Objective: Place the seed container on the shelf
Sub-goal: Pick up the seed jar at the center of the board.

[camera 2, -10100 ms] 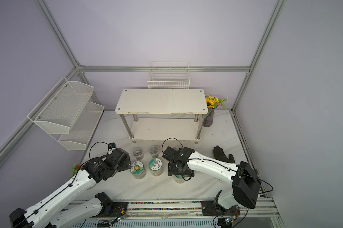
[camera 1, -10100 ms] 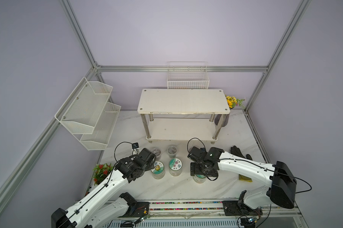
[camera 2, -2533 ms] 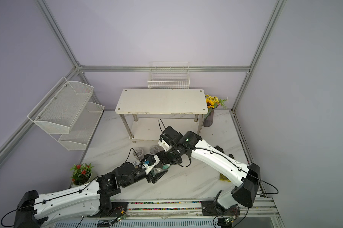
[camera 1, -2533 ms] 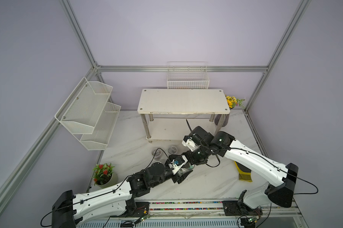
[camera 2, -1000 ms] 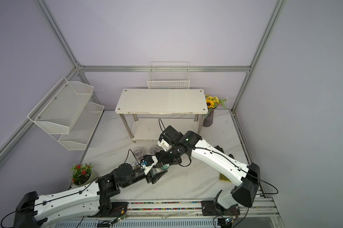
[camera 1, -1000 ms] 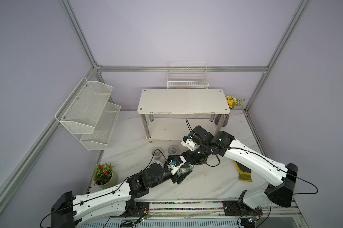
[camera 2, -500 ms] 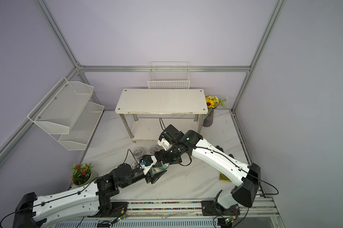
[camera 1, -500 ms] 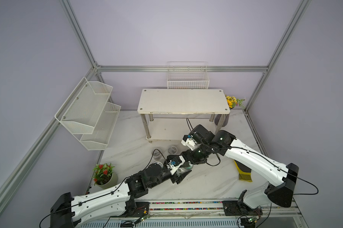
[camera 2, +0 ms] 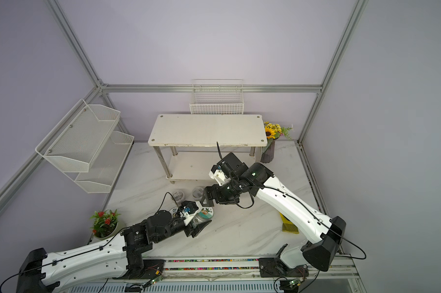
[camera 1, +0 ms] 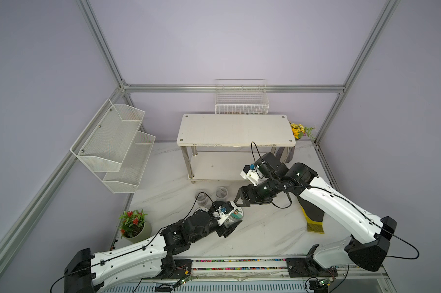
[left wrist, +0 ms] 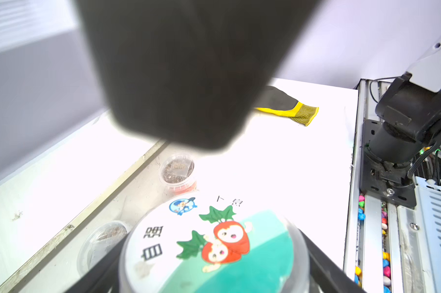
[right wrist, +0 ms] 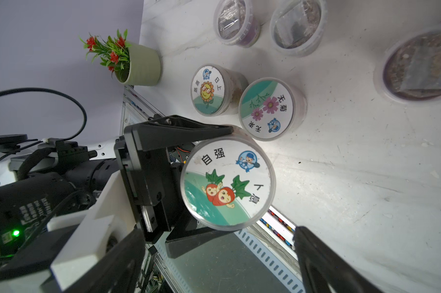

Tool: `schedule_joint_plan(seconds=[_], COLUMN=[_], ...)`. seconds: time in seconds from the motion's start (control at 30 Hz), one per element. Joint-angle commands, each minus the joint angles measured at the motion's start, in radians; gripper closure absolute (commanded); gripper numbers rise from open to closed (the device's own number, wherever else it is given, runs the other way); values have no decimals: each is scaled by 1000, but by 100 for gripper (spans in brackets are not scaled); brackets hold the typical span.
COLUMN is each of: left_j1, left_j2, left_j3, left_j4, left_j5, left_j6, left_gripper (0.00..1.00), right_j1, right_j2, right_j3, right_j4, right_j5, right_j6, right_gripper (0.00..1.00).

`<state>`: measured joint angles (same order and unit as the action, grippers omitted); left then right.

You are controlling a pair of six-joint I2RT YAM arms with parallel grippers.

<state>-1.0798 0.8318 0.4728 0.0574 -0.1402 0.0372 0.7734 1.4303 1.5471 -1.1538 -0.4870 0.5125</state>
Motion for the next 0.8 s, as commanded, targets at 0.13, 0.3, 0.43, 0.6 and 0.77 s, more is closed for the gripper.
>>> schedule_joint_plan(seconds=[0.13, 0.3, 0.43, 0.6, 0.77], left_j1=[6, 6, 6, 6, 6], left_j2=[-66, -118, -141, -161, -173], left_j3=[17, 48, 91, 151, 198], left_j4=[29, -2, -39, -60, -63], left_j5=[-38, -65, -93, -135, -170], left_j6=[11, 31, 45, 67, 96], left_gripper=[54, 55, 56, 58, 58], right_j1=[-73, -105, -108, -106, -108], right_j2=[-36, -30, -31, -44, -73], right_j3=[17, -16, -51, -115, -197], right_j4=[-57, -79, -68, -44, -4], right_j5=[74, 155, 171, 178, 182], right_j6=[-17, -6, -10, -7, 11], right_gripper=[5, 5, 5, 5, 5])
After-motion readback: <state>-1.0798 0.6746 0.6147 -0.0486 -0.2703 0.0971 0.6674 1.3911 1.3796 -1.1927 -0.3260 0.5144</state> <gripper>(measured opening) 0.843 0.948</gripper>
